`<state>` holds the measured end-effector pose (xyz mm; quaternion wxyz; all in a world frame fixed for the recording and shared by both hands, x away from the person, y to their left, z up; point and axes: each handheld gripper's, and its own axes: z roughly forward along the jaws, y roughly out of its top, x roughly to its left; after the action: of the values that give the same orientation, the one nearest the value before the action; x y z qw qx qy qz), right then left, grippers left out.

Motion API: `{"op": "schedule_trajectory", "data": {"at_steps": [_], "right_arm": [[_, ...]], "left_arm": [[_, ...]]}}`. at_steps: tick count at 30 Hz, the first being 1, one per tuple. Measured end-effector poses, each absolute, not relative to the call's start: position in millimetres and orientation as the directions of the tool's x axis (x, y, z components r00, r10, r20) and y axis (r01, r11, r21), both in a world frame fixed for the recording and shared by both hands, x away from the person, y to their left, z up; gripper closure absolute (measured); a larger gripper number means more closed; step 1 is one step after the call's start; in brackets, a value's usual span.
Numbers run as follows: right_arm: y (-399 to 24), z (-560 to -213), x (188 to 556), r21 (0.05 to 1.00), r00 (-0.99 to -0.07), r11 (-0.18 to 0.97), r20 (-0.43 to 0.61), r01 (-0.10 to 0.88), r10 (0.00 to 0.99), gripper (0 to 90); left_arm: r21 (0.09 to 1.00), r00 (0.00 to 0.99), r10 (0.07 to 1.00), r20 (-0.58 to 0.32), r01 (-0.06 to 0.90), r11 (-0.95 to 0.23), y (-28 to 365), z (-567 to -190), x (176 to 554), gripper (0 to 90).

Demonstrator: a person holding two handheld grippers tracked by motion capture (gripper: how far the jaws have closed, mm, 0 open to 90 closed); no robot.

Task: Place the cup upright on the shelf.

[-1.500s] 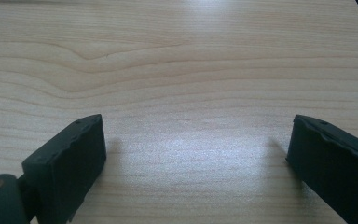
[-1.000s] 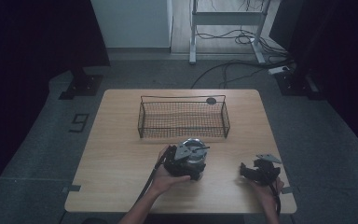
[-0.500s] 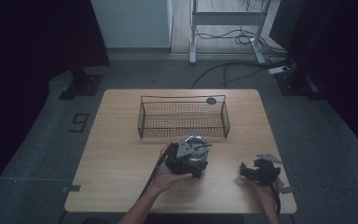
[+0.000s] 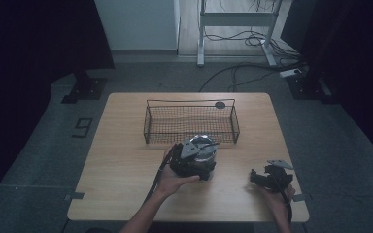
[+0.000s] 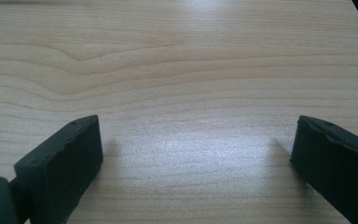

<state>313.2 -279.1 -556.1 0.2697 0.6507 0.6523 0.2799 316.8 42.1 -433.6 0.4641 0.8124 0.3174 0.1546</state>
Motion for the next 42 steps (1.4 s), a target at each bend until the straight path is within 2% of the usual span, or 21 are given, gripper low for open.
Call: {"op": "schedule_trajectory", "data": {"at_steps": [24, 42], "right_arm": [[-279.7, -556.4, 313.4, 0.718, 0.002, -0.008, 0.009, 0.696, 1.0, 1.7], [-279.7, -556.3, 313.2, 0.718, 0.004, -0.01, 0.009, 0.696, 1.0, 2.2]], "left_arm": [[0.89, 0.717, 0.697, -0.029, 0.336, -0.309, 60.7, -386.4, 327.6, 3.9], [0.896, 0.703, 0.711, -0.016, 0.325, -0.301, 65.6, -367.7, 340.3, 3.9]]}}
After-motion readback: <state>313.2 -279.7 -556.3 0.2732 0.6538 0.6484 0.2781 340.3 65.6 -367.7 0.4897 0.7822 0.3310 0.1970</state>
